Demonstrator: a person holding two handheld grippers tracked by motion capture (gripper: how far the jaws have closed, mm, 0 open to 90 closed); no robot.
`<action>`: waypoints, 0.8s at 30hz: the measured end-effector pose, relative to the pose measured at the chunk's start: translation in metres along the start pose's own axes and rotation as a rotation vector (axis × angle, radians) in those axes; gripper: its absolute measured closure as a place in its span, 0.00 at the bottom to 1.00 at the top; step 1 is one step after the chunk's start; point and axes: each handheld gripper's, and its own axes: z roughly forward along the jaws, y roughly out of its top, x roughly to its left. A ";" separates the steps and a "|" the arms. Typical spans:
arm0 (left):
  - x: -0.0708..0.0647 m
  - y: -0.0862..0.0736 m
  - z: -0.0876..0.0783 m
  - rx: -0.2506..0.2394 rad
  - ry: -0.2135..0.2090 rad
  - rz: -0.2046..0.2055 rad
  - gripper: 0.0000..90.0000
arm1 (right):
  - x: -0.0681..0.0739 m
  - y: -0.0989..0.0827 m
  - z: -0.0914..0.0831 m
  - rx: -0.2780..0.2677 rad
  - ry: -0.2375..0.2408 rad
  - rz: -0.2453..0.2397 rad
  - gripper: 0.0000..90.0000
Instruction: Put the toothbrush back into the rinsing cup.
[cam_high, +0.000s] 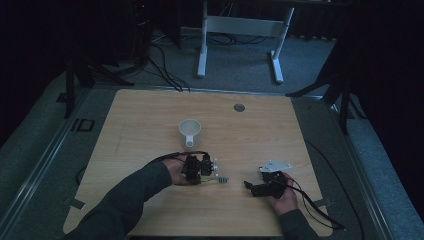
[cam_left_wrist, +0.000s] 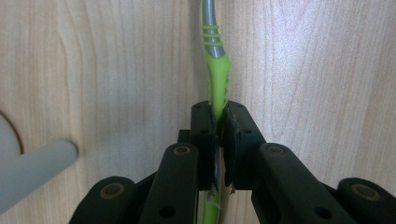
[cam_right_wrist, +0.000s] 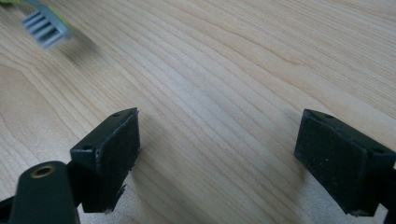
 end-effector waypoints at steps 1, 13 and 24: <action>0.001 0.000 -0.001 0.000 0.001 0.002 0.93 | 0.000 0.000 0.000 0.000 0.000 0.000 0.15; 0.005 -0.005 -0.013 -0.054 0.012 -0.028 0.93 | 0.000 0.000 0.000 -0.001 0.000 0.002 0.15; 0.008 -0.009 -0.020 -0.085 0.017 -0.048 0.93 | 0.000 0.000 0.000 0.000 0.000 0.002 0.15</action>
